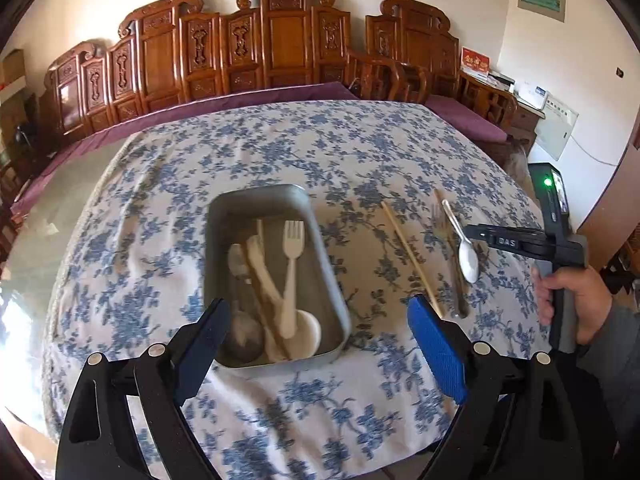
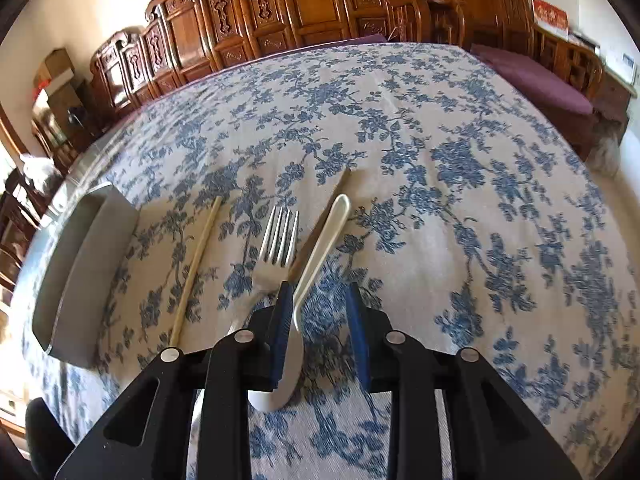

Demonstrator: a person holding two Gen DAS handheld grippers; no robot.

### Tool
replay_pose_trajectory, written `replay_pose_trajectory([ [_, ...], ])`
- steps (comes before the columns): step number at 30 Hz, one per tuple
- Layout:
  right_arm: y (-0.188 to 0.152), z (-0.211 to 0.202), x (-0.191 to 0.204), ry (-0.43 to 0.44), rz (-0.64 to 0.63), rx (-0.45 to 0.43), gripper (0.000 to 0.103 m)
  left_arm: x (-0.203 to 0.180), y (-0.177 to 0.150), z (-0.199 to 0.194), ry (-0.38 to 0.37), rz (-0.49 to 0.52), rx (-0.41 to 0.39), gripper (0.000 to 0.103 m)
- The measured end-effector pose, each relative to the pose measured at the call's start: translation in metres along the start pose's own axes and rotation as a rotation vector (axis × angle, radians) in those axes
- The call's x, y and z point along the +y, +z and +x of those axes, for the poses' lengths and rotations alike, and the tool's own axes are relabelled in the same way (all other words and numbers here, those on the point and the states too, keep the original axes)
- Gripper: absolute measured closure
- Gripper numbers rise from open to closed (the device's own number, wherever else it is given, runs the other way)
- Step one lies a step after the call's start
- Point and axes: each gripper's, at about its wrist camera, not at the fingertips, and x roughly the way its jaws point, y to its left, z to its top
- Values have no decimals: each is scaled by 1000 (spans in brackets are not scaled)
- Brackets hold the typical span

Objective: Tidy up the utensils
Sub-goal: 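Grasp a white plastic spoon from the pile with the right tool, then grasp a wooden chopstick with the left tool while the right tool lifts the white spoon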

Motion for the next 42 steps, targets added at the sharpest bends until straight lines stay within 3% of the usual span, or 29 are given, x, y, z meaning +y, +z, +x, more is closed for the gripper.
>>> replay_pose_trajectory([
  [8, -3, 12, 10, -31, -59, 35, 75, -28, 3, 18, -18, 18, 24, 16],
  [14, -8, 7, 8, -96, -105, 57, 87, -43, 3, 25, -33, 20, 33, 16],
  [19, -14, 2, 8, -153, -158, 69, 90, -54, 2, 33, -36, 31, 45, 16],
  [33, -12, -12, -7, -142, -138, 37, 95, -77, 8, 74, -31, 53, 86, 17],
  [42, -9, -12, -9, -93, -120, 31, 94, -94, 17, 122, -54, 57, 163, 47],
])
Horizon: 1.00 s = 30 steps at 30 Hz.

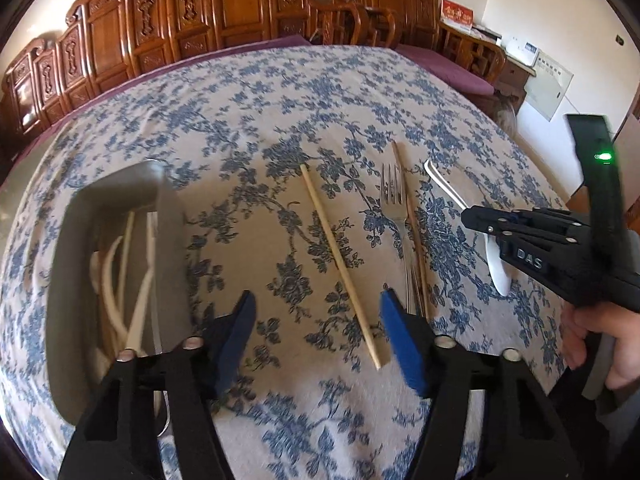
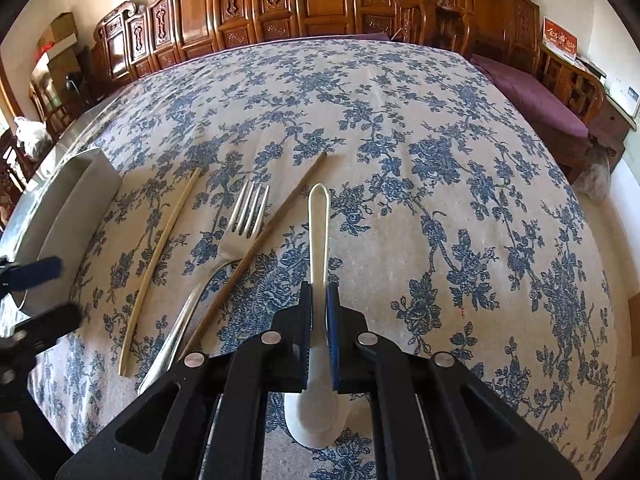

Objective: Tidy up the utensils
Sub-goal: 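Grasp a wooden chopstick with the left tool while the right tool lifts the white spoon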

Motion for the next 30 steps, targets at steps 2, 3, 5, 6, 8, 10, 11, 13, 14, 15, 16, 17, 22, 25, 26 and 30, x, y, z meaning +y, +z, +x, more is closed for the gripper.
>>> replay_pose_trajectory([
  [2, 1, -1, 0, 12, 4, -3, 94, -3, 3, 8, -6, 1, 12, 54],
  [3, 1, -1, -1, 17, 7, -4, 94, -5, 5, 13, -6, 3, 20, 56],
  [5, 2, -1, -1, 29, 14, -7, 94, -7, 9, 21, -10, 5, 30, 63],
  [6, 2, -2, -1, 32, 16, -7, 94, -9, 11, 25, -9, 5, 36, 63],
  [8, 2, -2, -2, 39, 18, -8, 94, -10, 15, 31, -8, 6, 38, 67],
  [10, 2, -2, -2, 47, 22, -10, 94, -11, 19, 38, -5, 2, 44, 71],
  [11, 2, -2, -2, 51, 23, -9, 94, -12, 21, 41, -4, 1, 48, 72],
  [13, 2, -1, -3, 56, 26, -7, 94, -12, 23, 45, 4, 2, 51, 72],
  [14, 2, -1, -3, 58, 27, -7, 94, -12, 24, 47, 6, 2, 52, 73],
  [15, 2, -1, -3, 57, 28, -7, 94, -12, 25, 49, 6, 1, 54, 73],
  [16, 2, -1, -3, 57, 29, -7, 94, -13, 26, 51, 10, 1, 56, 74],
  [17, 3, -1, -3, 59, 31, -7, 94, -12, 27, 53, 11, 0, 56, 75],
  [22, 2, 0, -3, 64, 32, -9, 94, -12, 31, 61, 33, 5, 70, 76],
  [25, 3, 0, -2, 67, 31, -9, 94, -11, 32, 62, 42, 8, 73, 78],
  [26, 3, 0, -2, 68, 31, -9, 94, -10, 32, 63, 42, 6, 74, 79],
  [30, 2, -1, -1, 71, 31, -12, 94, -8, 35, 64, 43, -5, 71, 92],
])
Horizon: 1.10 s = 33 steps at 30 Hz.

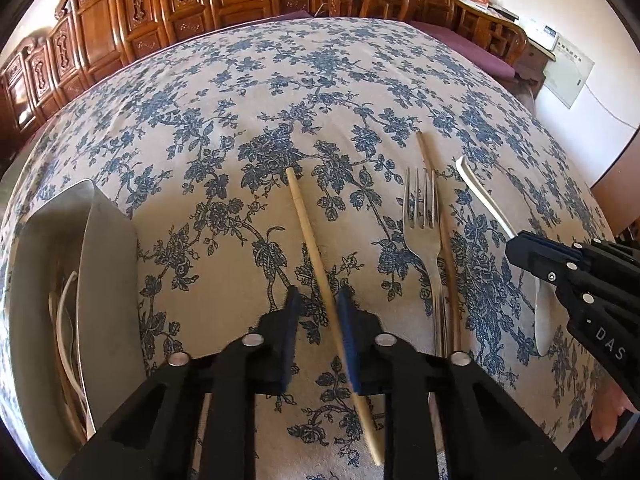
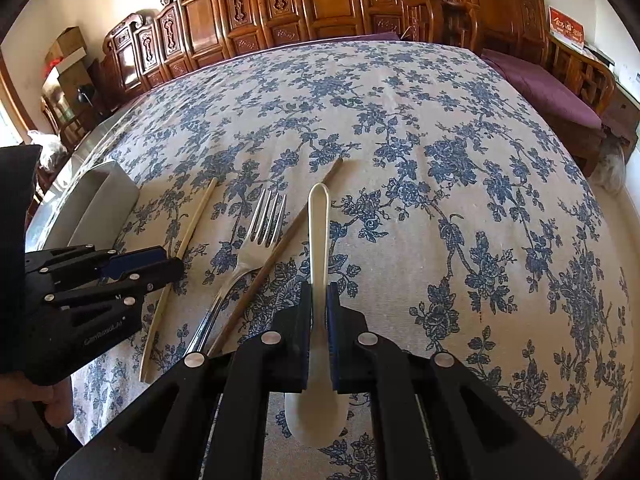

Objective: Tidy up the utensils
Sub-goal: 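Grasp a wooden chopstick with the left tool while the right tool lifts the white spoon, then lower the chopstick into the tray and open the left tool while the right tool holds the white spoon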

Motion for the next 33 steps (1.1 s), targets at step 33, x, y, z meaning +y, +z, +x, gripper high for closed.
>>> replay_pose_trajectory([
  [33, -5, -37, 59, 108, -120, -124, 94, 24, -26, -104, -22, -19, -153, 99],
])
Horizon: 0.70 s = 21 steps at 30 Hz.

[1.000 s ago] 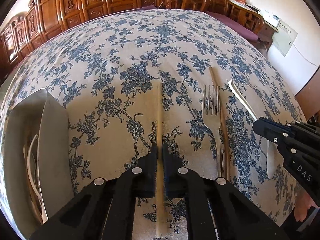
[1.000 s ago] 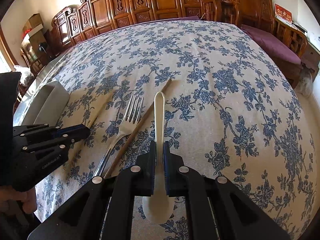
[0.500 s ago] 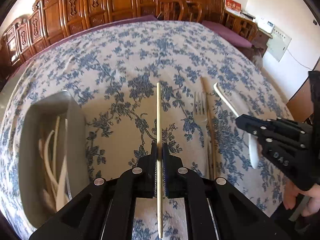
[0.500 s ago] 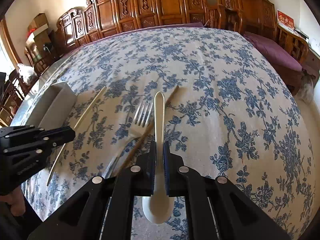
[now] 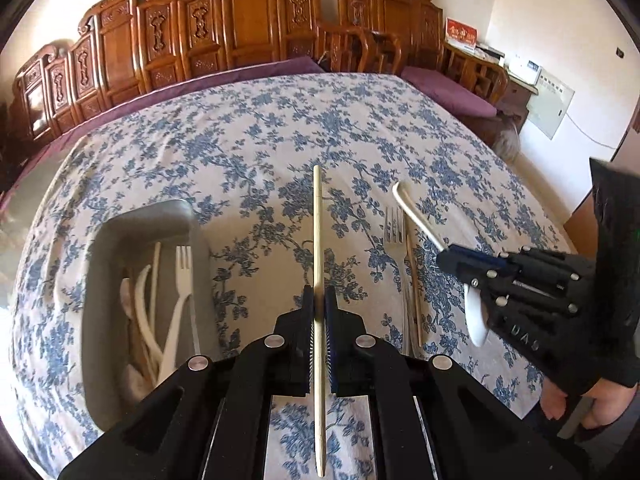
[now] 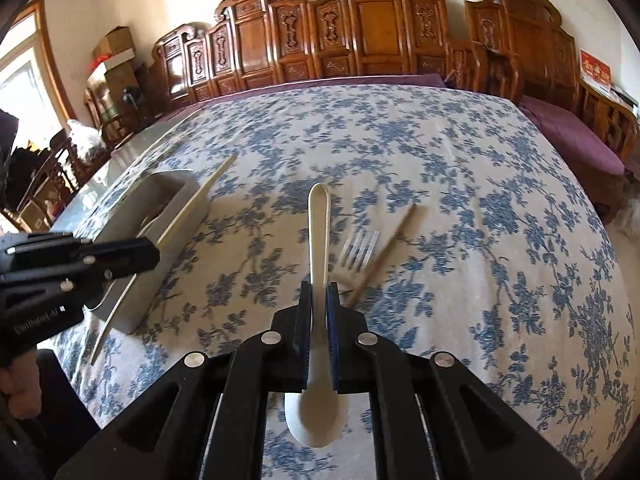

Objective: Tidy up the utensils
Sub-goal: 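Lower the chopstick into the tray and open the left tool while the right tool holds the white spoon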

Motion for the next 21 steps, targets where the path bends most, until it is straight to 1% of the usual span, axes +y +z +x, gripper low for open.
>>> replay_pose_trajectory([
  [6, -1, -7, 22, 13, -45, -15, 94, 22, -3, -20, 16, -19, -26, 99],
  [11, 1, -12, 38, 2, -81, -22, 94, 41, -4, -34, 32, -31, -45, 99],
  [21, 16, -28, 64, 19, -93, -62, 94, 79, 0, -51, 63, -48, -76, 99],
])
